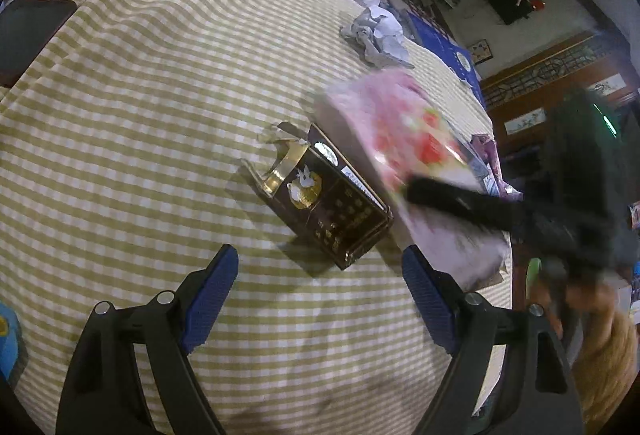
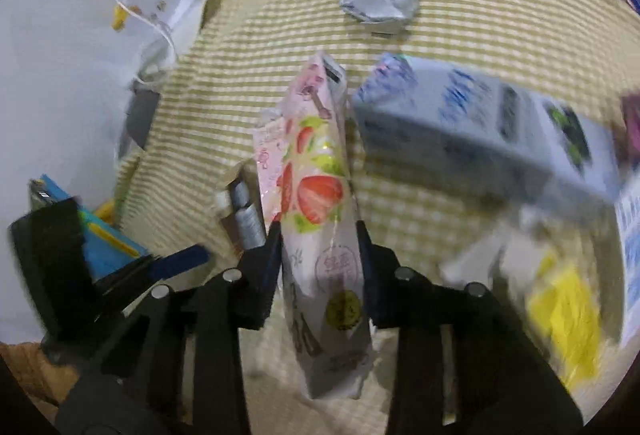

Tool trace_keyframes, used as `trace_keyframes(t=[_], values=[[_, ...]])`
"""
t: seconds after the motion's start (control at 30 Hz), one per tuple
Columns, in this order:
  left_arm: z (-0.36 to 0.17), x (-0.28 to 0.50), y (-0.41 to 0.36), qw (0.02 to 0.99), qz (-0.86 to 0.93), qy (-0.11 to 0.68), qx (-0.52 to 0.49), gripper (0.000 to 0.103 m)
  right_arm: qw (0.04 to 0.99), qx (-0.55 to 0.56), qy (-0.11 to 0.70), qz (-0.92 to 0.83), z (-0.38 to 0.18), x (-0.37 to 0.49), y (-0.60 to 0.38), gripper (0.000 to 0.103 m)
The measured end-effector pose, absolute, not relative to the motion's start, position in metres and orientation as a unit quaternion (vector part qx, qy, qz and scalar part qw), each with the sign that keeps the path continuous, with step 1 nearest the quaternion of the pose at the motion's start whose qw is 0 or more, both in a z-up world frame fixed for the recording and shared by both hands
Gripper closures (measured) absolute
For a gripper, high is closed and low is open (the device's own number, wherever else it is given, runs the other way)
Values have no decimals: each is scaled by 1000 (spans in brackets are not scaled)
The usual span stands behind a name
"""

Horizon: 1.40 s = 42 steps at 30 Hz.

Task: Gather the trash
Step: 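Grasp the pink Pocky box with the right tool while the left tool grasps the brown box, then carry the Pocky box and brown box toward the red bucket with both tools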

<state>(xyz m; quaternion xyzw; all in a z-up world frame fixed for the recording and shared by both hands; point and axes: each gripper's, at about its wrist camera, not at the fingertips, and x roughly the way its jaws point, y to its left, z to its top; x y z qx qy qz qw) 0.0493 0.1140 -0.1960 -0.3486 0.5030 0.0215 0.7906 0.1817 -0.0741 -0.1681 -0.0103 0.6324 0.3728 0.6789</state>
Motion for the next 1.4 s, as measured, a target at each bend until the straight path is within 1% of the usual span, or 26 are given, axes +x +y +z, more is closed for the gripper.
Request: trace_keyframes(t=[0.1, 0.23, 0.47, 0.53, 0.6, 0.63, 0.67, 0.7, 0.73, 0.9, 1.13, 1.4], values=[[-194, 58, 116, 795, 30, 495, -351, 23, 714, 32, 601, 357, -143, 160, -110, 69], [-198, 78, 117, 791, 39, 489, -365, 23, 763, 51, 557, 325, -116, 128, -145, 69], [-205, 118, 98, 799, 83, 496, -329, 23, 793, 122, 529, 275, -103, 88, -197, 68], [-204, 127, 89, 807, 100, 500, -297, 39, 798, 131, 526, 262, -103, 80, -207, 68], [-205, 133, 83, 812, 93, 503, -280, 52, 800, 137, 525, 255, -103, 75, -213, 68], [-205, 135, 80, 816, 88, 503, -270, 58, 803, 141, 522, 252, -101, 72, -216, 68], [-205, 136, 79, 816, 79, 503, -273, 60, 805, 142, 519, 251, -100, 70, -217, 68], [-203, 136, 79, 817, 75, 502, -274, 70, 808, 142, 515, 249, -98, 68, -218, 68], [-201, 136, 80, 816, 68, 504, -275, 83, 811, 142, 511, 247, -96, 67, -220, 68], [-189, 124, 82, 820, 41, 501, -275, 90, 825, 138, 491, 243, -84, 61, -223, 68], [-155, 81, 76, 836, 5, 480, -268, 91, 842, 125, 465, 244, -70, 56, -223, 68], [-106, 68, 45, 871, -35, 439, -219, 91, 859, 117, 438, 239, -58, 51, -229, 68]])
